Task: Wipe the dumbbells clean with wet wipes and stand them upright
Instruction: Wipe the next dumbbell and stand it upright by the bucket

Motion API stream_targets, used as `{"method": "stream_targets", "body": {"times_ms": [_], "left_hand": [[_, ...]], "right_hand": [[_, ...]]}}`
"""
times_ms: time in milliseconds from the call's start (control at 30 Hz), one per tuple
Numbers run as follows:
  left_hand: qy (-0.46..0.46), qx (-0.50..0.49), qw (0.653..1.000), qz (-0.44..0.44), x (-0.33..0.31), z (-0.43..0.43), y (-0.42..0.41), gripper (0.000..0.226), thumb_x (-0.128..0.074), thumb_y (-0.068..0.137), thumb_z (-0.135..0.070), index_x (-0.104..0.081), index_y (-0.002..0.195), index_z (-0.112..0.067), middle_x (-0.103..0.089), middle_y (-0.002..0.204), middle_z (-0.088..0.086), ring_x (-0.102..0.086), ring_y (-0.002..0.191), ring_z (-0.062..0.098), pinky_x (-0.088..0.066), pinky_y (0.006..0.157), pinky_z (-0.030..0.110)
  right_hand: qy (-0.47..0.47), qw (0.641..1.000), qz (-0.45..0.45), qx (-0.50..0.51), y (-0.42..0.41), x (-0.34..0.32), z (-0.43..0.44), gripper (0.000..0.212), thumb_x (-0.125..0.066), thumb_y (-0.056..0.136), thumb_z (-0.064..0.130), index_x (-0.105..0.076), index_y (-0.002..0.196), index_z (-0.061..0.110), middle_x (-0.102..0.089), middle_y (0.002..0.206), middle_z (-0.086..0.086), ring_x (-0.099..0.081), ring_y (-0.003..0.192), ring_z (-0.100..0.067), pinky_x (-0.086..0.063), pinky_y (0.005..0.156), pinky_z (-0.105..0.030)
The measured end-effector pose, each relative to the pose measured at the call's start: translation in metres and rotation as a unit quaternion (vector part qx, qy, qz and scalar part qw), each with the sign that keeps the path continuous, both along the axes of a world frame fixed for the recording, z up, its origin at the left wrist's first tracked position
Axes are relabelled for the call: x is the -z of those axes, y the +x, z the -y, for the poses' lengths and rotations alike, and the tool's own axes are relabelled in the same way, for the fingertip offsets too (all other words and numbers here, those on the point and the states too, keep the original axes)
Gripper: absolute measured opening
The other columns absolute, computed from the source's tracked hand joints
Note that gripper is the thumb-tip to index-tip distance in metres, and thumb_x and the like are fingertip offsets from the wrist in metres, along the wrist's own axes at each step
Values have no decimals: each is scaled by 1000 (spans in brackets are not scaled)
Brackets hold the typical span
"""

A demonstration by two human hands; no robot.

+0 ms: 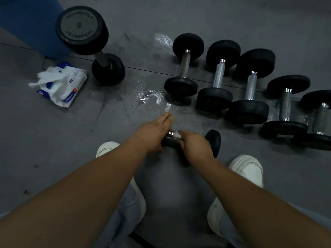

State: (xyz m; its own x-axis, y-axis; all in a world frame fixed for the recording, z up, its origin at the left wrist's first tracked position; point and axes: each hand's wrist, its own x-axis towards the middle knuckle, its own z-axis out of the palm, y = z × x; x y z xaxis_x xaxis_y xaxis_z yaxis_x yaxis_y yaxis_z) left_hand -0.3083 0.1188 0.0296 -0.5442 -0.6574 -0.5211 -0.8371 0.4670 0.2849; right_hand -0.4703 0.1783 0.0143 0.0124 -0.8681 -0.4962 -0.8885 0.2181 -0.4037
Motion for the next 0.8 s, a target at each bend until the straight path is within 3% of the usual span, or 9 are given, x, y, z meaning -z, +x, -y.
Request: {"method": "stream_targets", "body": {"times_ms": [100, 233, 333, 433, 533, 600, 667, 733, 800], "left_hand": [[12, -10, 1000, 12, -5, 9, -7, 117, -84, 66, -22, -9, 156, -18, -6, 163, -2, -58, 116, 37, -49, 87, 38], [27, 0, 1000, 6, -5, 23, -13, 110, -86, 61, -25, -22, 150, -14, -26, 152, 1, -58, 116, 34, -49, 84, 37], [76, -14, 997, 23, -1, 28, -15, 113, -92, 55, -28, -29, 147, -12, -37, 145, 5, -54, 120, 29, -50, 91, 35], [153, -64, 986, 16, -3, 26, -14, 111, -93, 57, -34, -32, 146, -12, -46, 142, 9, -51, 123, 27, -47, 97, 33], [201, -111, 973, -25, -5, 24, -7, 122, -91, 63, -30, -14, 156, -15, -42, 150, 10, -45, 132, 25, -41, 104, 28], [191, -149, 968, -72, -9, 25, 0, 119, -90, 67, -28, -12, 157, -17, -40, 152, 10, -43, 134, 24, -36, 100, 21], [148, -197, 961, -123, -8, 26, 9, 105, -85, 75, -25, -19, 156, -17, -40, 153, 9, -44, 134, 23, -32, 94, 14], [108, -185, 967, -135, -9, 20, 8, 95, -79, 80, -28, -22, 154, -13, -34, 154, 10, -47, 131, 25, -35, 95, 17], [92, -151, 978, -107, -3, 5, 2, 111, -82, 74, -33, -11, 155, -9, -13, 160, 9, -43, 134, 28, -40, 105, 30]], "right_hand": [[-24, 999, -11, 43, 2, -5, 4, 28, -43, 97, 28, -60, 119, 28, -63, 120, -2, -60, 108, -25, -39, 80, -28], [-2, 999, 25, 37, 30, -4, -31, 46, -33, 98, 13, -34, 143, 22, -42, 145, -1, -53, 120, -30, -47, 92, -44], [-35, 997, 9, 75, 19, -1, -20, 46, -33, 99, 14, -36, 143, 23, -48, 140, -1, -55, 116, -32, -48, 88, -45], [4, 992, 46, 116, 16, -5, -24, 44, -32, 102, 21, -33, 145, 28, -42, 148, 2, -52, 122, -31, -43, 98, -44], [7, 997, 73, 31, 27, -6, -46, 50, -37, 100, 29, -23, 146, 43, -17, 156, 25, -53, 124, -23, -43, 101, -33], [-27, 991, 89, 96, 19, -1, -34, 45, -33, 102, 36, -26, 145, 47, -24, 153, 27, -48, 129, -14, -37, 103, -23], [-35, 989, 78, 121, 13, 0, -24, 48, -34, 102, 31, -24, 147, 46, -20, 154, 28, -51, 126, -15, -40, 102, -26], [-20, 996, 64, 57, 17, -1, -26, 53, -39, 99, 23, -27, 147, 43, -13, 156, 28, -55, 122, -21, -45, 98, -33], [-30, 996, 80, 31, 21, -2, -27, 51, -40, 98, 25, -33, 145, 41, -18, 156, 25, -52, 126, -20, -45, 100, -33]]}}
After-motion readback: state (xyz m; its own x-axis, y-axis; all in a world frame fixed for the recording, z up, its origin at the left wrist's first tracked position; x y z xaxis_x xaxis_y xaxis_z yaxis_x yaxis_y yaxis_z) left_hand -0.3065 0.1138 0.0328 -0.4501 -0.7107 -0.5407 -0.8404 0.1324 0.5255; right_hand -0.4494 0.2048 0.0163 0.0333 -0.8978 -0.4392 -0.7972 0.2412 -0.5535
